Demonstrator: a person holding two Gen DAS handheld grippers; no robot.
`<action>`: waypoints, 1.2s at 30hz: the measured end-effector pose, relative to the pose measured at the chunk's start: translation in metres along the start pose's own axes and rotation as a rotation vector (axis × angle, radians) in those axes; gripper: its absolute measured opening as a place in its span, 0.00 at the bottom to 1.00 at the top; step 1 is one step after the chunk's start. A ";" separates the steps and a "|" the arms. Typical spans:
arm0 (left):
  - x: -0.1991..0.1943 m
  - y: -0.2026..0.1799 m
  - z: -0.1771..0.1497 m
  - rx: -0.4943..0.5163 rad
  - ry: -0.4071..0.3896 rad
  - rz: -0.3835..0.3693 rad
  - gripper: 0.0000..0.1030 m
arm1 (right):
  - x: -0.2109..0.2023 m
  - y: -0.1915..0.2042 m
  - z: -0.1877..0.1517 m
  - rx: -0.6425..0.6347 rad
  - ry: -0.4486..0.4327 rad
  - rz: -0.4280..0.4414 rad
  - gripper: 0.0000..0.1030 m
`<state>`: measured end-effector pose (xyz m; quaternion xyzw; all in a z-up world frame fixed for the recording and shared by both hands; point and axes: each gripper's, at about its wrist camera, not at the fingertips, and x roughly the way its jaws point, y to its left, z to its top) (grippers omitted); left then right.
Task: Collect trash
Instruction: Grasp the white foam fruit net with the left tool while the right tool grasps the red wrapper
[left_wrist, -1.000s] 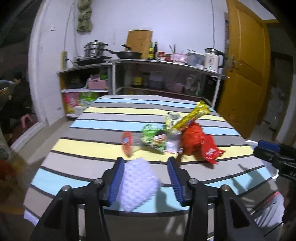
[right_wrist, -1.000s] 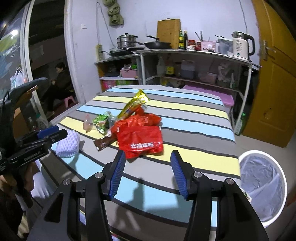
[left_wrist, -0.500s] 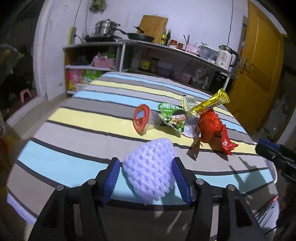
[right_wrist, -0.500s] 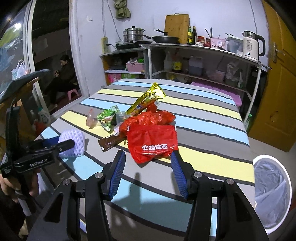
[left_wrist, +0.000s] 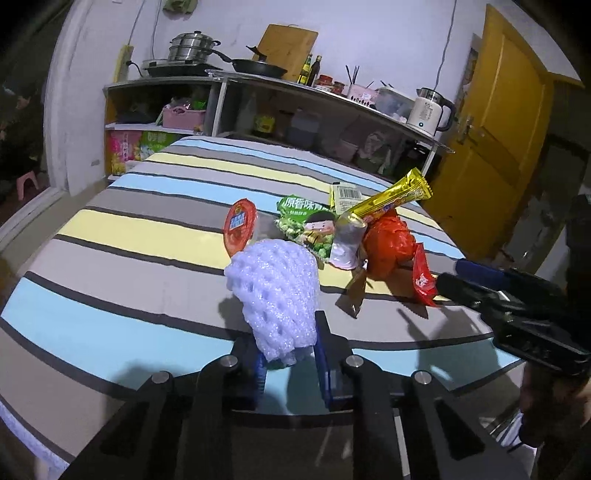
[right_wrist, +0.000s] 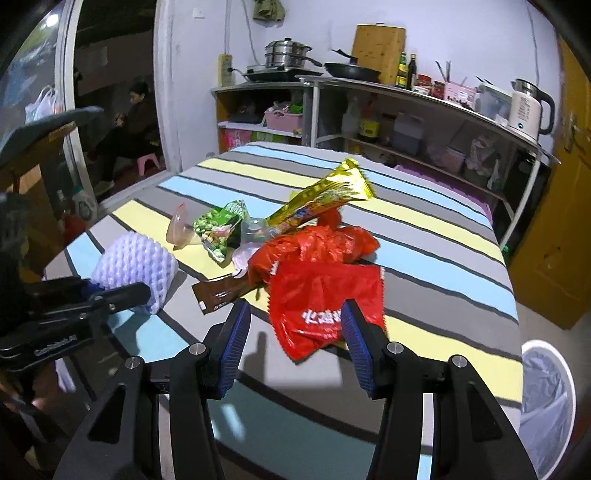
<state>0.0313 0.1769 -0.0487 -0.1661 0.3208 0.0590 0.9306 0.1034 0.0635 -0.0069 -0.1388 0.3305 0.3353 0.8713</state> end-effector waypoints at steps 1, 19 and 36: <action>0.000 0.001 0.000 -0.002 -0.003 -0.003 0.21 | 0.004 0.002 0.001 -0.012 0.007 -0.005 0.50; 0.002 0.006 0.003 -0.003 -0.007 -0.046 0.21 | 0.032 -0.016 0.002 0.072 0.113 -0.108 0.25; -0.027 -0.030 0.008 0.062 -0.055 -0.069 0.21 | -0.029 -0.061 -0.007 0.224 -0.006 -0.093 0.04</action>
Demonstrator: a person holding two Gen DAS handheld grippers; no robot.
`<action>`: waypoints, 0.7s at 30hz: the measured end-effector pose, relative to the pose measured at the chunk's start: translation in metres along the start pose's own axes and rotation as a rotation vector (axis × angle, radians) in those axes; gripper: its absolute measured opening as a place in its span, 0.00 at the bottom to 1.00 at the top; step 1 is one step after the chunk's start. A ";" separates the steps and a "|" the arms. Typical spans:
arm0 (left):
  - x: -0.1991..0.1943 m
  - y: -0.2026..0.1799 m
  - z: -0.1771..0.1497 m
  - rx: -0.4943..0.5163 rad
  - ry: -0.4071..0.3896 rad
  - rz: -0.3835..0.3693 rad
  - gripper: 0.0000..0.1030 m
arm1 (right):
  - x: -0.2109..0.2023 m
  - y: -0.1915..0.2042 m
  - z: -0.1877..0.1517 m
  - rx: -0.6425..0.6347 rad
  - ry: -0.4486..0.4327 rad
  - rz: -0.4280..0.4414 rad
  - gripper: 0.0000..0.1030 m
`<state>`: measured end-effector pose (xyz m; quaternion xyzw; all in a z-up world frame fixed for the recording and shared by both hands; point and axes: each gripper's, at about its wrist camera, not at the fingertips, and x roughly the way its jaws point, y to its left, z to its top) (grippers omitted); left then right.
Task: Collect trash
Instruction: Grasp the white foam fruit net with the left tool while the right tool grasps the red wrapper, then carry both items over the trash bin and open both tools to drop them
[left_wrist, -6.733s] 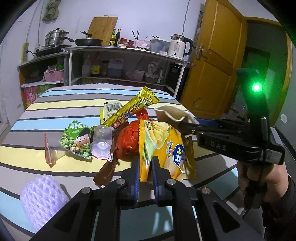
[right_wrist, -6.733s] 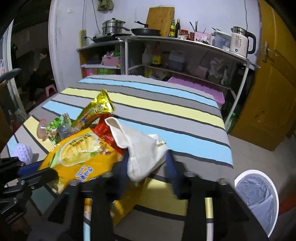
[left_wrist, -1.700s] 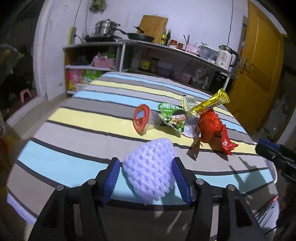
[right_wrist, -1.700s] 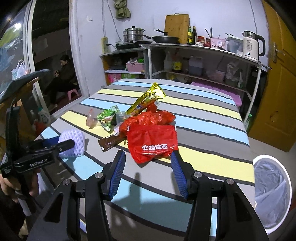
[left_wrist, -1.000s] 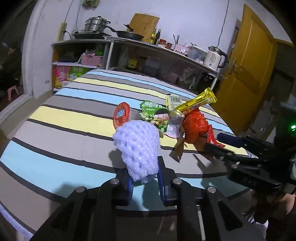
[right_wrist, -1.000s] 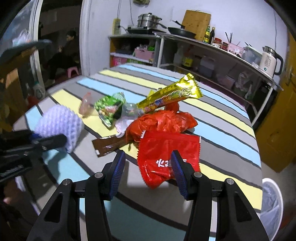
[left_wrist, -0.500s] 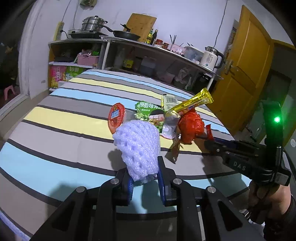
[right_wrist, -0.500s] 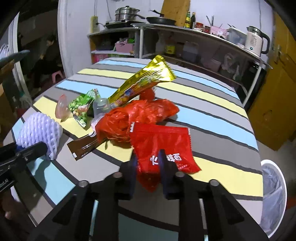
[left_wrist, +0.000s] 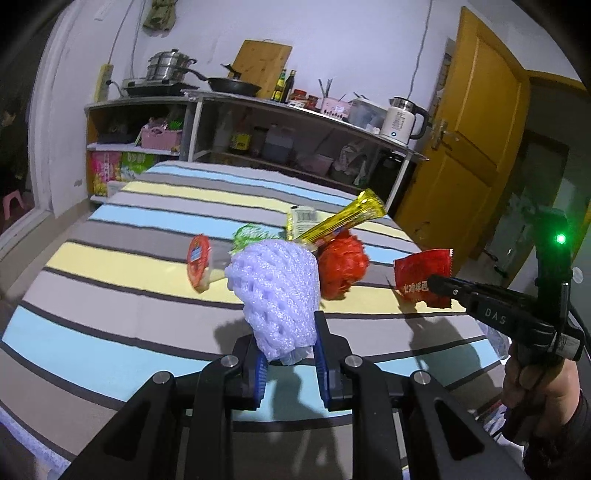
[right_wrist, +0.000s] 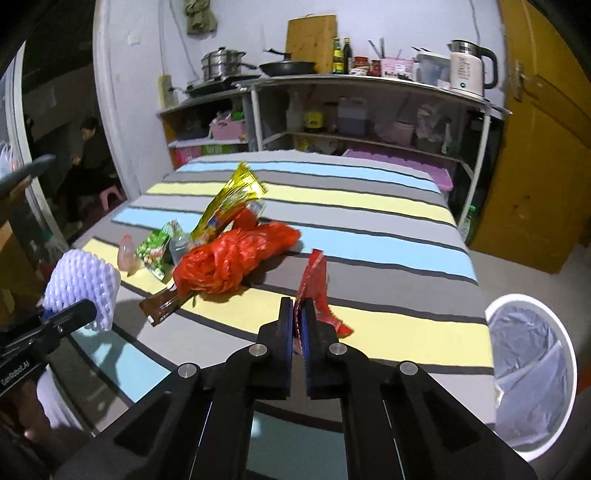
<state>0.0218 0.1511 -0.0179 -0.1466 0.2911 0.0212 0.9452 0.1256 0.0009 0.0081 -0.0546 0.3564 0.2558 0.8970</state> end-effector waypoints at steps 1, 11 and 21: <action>-0.002 -0.003 0.002 0.007 -0.003 -0.004 0.21 | -0.003 -0.003 0.000 0.008 -0.005 0.001 0.04; -0.012 -0.042 0.011 0.074 -0.023 -0.047 0.21 | -0.036 -0.024 -0.006 0.051 -0.060 0.005 0.04; 0.003 -0.087 0.018 0.140 -0.003 -0.112 0.21 | -0.063 -0.051 -0.017 0.084 -0.100 -0.030 0.04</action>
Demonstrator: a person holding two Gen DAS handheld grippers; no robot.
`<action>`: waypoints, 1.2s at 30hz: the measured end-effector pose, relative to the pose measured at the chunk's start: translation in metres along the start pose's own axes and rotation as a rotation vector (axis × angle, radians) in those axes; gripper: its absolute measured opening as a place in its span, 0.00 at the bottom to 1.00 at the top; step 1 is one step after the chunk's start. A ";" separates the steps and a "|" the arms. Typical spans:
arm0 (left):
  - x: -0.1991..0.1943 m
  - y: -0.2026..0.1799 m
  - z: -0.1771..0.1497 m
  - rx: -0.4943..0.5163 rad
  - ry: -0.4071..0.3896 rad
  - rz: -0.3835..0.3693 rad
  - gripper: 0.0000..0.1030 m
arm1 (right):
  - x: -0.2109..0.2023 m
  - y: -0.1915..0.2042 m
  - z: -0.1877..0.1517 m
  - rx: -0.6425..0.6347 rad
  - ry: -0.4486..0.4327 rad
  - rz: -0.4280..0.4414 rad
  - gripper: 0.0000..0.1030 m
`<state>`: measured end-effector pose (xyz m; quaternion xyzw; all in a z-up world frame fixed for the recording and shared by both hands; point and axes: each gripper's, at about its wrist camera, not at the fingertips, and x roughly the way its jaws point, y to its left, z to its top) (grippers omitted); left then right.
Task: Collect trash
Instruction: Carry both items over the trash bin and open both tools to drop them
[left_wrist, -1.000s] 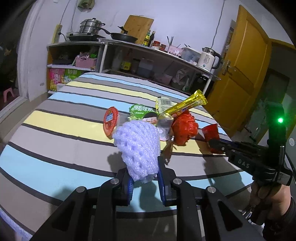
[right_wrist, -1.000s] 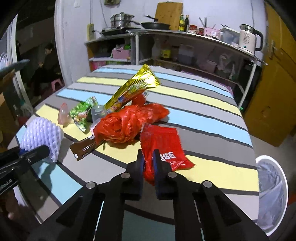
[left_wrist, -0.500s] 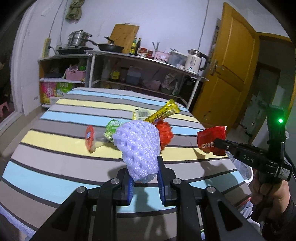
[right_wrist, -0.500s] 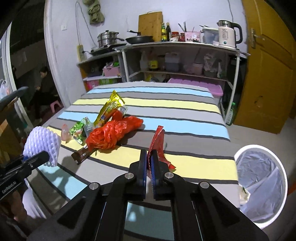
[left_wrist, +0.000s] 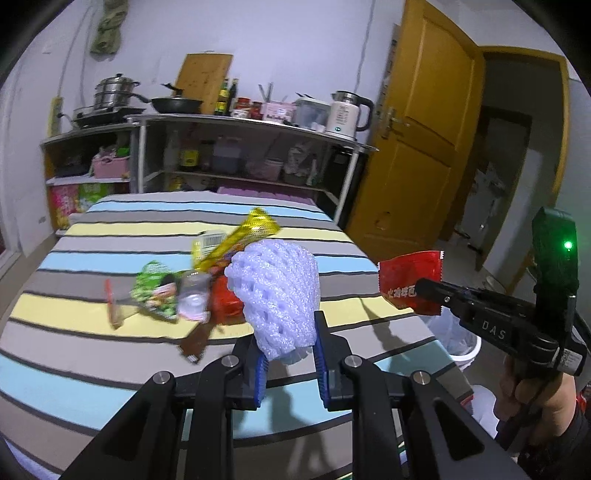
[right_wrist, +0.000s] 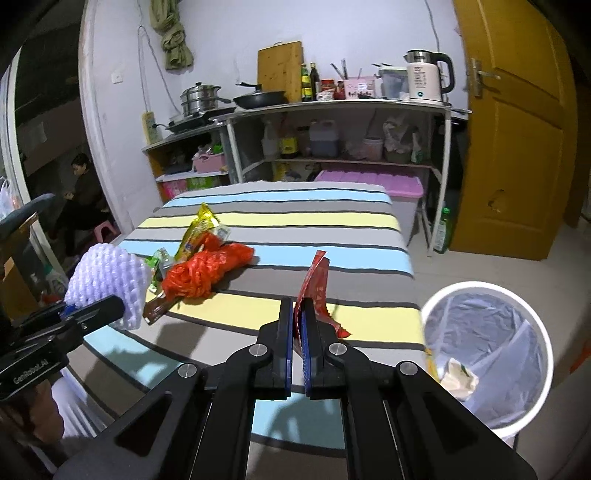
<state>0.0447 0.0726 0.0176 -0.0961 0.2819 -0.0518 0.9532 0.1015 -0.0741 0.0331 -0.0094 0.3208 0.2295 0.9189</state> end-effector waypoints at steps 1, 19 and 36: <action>0.003 -0.004 0.001 0.007 0.003 -0.005 0.21 | -0.002 -0.004 -0.001 0.004 -0.002 -0.006 0.04; 0.066 -0.095 0.021 0.144 0.051 -0.136 0.21 | -0.031 -0.080 -0.014 0.118 -0.030 -0.122 0.04; 0.119 -0.159 0.027 0.221 0.111 -0.241 0.21 | -0.040 -0.144 -0.034 0.220 -0.011 -0.202 0.04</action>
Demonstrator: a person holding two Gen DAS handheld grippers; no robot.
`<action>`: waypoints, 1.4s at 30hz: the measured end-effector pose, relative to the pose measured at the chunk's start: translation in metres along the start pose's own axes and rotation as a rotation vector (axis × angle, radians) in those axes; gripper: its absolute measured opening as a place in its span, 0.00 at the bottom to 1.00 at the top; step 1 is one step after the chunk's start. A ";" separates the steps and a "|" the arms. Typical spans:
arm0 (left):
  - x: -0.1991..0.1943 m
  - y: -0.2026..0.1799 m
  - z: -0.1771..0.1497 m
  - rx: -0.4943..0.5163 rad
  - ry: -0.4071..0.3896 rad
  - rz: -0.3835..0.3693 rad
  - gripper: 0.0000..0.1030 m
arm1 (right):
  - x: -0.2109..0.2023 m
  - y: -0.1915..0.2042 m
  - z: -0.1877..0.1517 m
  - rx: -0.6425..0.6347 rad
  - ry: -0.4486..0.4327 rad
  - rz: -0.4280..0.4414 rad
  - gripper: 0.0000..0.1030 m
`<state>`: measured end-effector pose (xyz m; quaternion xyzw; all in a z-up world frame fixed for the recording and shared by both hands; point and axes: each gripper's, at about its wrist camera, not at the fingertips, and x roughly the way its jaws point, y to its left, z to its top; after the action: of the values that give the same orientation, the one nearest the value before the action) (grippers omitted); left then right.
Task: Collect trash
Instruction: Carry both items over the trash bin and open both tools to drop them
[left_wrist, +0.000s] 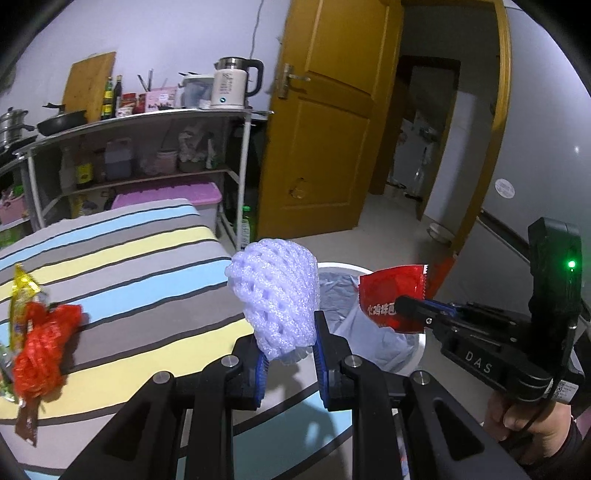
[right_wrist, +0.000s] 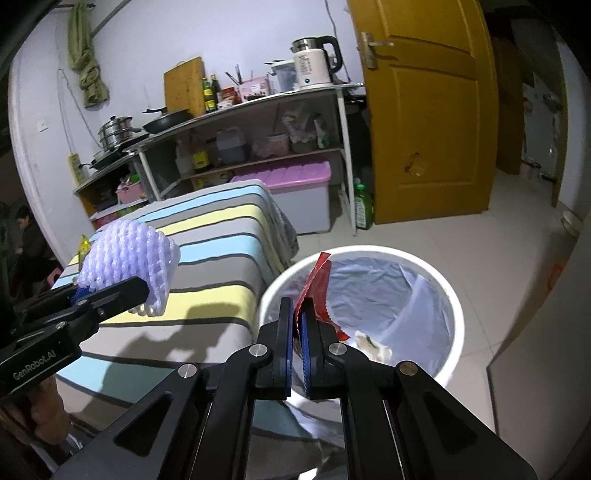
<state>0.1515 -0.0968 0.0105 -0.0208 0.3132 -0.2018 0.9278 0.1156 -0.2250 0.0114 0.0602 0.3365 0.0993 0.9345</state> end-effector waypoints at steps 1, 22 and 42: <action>0.003 -0.003 0.000 0.003 0.004 -0.005 0.21 | 0.001 -0.003 -0.001 0.004 0.004 -0.002 0.04; 0.079 -0.018 0.002 0.017 0.130 -0.088 0.28 | 0.030 -0.036 -0.014 0.068 0.101 -0.046 0.24; 0.053 0.001 -0.002 -0.047 0.071 -0.074 0.39 | 0.008 -0.023 -0.009 0.037 0.041 -0.052 0.36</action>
<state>0.1891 -0.1163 -0.0216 -0.0470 0.3495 -0.2294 0.9072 0.1193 -0.2449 -0.0040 0.0666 0.3586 0.0701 0.9285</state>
